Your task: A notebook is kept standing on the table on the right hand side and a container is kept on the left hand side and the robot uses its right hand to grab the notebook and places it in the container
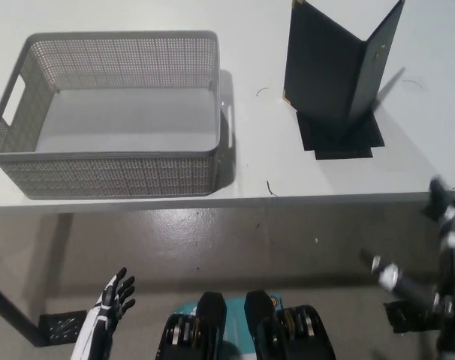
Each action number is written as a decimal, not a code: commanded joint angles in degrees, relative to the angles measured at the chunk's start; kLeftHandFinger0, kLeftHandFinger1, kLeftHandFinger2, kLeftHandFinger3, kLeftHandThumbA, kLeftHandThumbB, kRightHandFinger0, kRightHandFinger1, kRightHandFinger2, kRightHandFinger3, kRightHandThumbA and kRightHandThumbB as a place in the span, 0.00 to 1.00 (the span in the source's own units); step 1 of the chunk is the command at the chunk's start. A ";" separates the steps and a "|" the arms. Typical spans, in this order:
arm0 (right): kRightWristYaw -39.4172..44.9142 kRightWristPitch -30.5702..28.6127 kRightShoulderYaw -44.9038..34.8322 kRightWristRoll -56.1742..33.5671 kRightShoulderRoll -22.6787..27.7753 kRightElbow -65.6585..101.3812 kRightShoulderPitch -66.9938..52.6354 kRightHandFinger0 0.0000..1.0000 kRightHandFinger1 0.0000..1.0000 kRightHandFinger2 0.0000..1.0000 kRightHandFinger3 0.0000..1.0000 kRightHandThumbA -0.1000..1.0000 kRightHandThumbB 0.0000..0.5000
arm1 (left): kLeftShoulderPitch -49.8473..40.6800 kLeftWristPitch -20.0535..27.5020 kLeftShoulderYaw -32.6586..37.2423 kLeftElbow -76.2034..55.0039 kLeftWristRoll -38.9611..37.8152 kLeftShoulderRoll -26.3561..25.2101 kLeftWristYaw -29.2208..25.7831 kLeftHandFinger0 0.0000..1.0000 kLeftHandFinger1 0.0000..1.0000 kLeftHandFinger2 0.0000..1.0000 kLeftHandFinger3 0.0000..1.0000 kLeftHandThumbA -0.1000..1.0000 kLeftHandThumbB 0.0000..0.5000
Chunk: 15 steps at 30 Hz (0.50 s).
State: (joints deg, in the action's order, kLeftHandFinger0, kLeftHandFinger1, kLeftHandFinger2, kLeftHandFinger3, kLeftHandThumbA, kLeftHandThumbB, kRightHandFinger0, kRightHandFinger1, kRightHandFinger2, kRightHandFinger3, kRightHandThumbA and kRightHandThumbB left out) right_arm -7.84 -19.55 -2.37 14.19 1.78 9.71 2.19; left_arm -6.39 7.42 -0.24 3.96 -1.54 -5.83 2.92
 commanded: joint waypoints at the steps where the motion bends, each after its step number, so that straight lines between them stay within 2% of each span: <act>1: -2.24 6.26 -2.24 2.78 -0.38 -0.27 6.75 1.00 1.00 1.00 1.00 1.00 0.80 | -0.43 2.90 -0.30 -1.19 -0.71 -0.42 0.82 1.00 1.00 1.00 1.00 1.00 0.43; 5: -1.99 9.24 -3.34 2.21 0.38 -3.36 11.58 1.00 1.00 1.00 1.00 1.00 0.73 | -0.46 3.12 -0.18 -1.04 -0.67 -0.49 0.91 1.00 1.00 1.00 1.00 1.00 0.44; 6: -1.62 10.48 -4.07 -0.39 0.44 -5.34 14.09 1.00 1.00 1.00 1.00 1.00 0.80 | -0.77 3.16 -0.22 -1.28 -0.80 -0.32 0.82 1.00 1.00 1.00 1.00 1.00 0.44; 7: -1.56 10.70 -4.33 -0.91 0.42 -5.75 14.56 1.00 1.00 1.00 1.00 1.00 0.81 | -0.71 3.08 -0.20 -1.31 -0.83 -0.32 0.86 1.00 1.00 1.00 1.00 1.00 0.43; 8: -1.68 11.82 -4.98 -1.67 0.57 -7.87 16.58 1.00 1.00 1.00 1.00 1.00 0.88 | -0.66 3.10 -0.10 -1.36 -0.75 -0.43 0.98 1.00 1.00 1.00 1.00 1.00 0.43; 12: -1.11 12.76 -6.32 -3.70 1.77 -16.56 22.71 1.00 1.00 1.00 1.00 1.00 0.86 | -0.51 3.59 -0.07 -0.85 -0.54 -0.73 1.08 1.00 1.00 1.00 1.00 1.00 0.45; 15: -1.52 12.20 -6.43 -3.53 2.34 -21.26 25.30 1.00 1.00 1.00 1.00 1.00 0.91 | -0.90 3.68 -0.07 -1.04 -0.28 -0.68 0.95 1.00 1.00 1.00 1.00 1.00 0.43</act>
State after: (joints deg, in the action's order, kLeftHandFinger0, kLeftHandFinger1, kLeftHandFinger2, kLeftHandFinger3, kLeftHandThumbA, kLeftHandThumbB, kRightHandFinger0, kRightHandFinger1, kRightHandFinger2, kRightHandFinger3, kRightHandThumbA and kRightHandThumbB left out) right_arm -8.50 -8.96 -7.97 13.02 3.11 -8.03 23.00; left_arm -6.80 8.59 -0.17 3.97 -1.61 -5.86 3.13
